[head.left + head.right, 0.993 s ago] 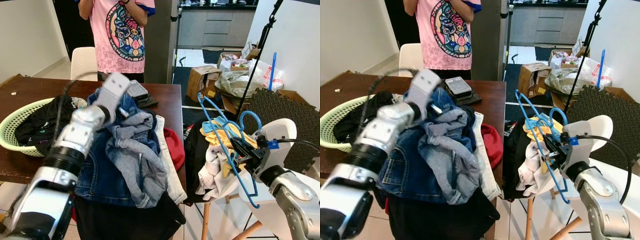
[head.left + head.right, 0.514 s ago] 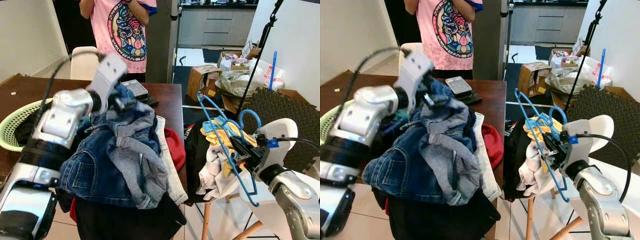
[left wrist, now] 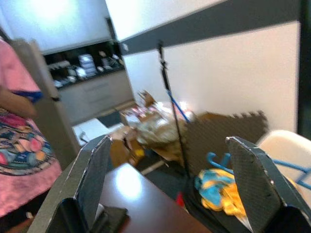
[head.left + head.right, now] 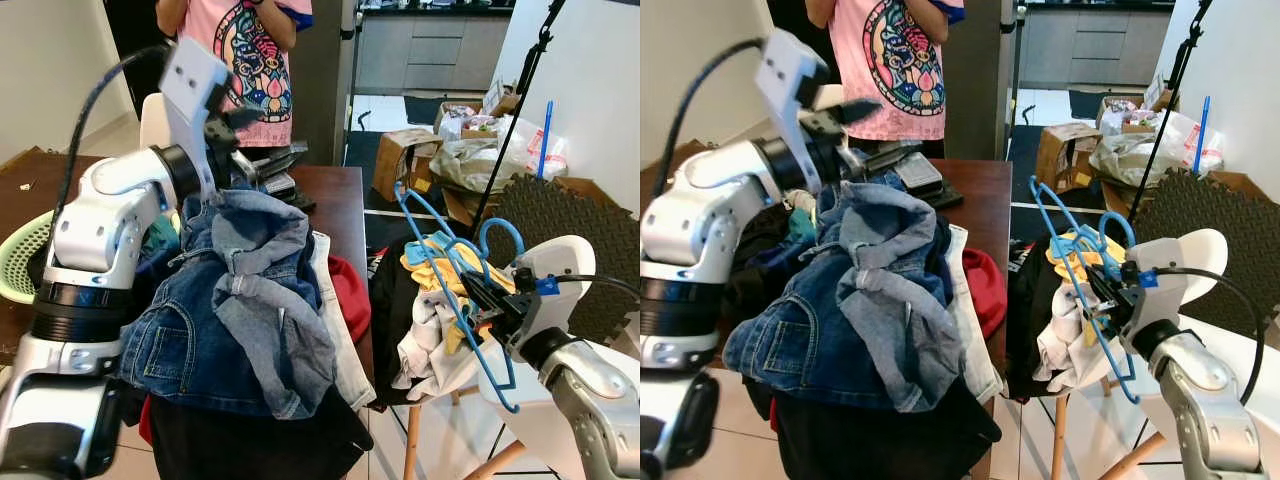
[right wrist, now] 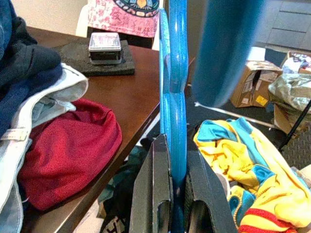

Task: Hang hanger

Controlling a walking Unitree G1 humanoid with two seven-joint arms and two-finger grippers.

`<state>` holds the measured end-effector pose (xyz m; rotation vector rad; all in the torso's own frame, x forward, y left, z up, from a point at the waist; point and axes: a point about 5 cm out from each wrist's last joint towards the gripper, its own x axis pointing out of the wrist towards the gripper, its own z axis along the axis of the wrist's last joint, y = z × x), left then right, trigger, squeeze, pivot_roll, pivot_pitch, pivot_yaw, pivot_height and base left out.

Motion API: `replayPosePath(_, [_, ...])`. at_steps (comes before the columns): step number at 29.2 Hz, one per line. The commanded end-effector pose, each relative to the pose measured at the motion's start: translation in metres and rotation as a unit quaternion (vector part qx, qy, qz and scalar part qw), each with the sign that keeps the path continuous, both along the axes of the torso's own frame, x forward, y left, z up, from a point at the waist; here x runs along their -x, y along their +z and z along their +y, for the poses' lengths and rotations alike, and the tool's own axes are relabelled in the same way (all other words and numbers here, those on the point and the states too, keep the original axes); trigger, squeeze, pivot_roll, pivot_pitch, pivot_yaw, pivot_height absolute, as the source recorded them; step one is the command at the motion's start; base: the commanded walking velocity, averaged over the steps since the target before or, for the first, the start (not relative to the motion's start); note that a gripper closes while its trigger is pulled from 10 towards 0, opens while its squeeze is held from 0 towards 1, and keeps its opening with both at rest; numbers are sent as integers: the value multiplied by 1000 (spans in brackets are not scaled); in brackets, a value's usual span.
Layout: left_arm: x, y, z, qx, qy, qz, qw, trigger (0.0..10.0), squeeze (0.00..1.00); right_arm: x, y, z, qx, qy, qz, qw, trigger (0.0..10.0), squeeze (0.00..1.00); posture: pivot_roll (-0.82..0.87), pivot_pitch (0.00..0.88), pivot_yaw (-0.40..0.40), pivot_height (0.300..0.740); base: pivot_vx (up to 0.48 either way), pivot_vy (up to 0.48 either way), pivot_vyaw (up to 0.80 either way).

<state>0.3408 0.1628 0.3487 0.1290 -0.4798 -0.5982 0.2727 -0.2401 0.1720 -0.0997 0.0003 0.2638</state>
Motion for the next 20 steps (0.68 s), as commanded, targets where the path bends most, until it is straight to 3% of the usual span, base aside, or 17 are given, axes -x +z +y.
replayPosePath(1, [1,-2,0,19,17,-3,1000,10000,0,-2,7,7,-7,10,-16,1000,10000,0,167,0,20,740,0,0,0])
replayPosePath(4, [3,-9,-2,37,37,3,999,10000,0,-3,9,10,-14,14,-22,1000,10000,0,174,0,19,740,0,0,0])
replayPosePath(8, [12,-49,-22,55,88,51,993,10000,0,-9,23,23,-50,30,-54,997,10000,0,182,0,18,740,0,0,0])
replayPosePath(20, [21,-79,-37,62,121,89,987,10000,0,-12,36,30,-80,29,-81,993,10000,0,190,0,17,740,-268,0,0])
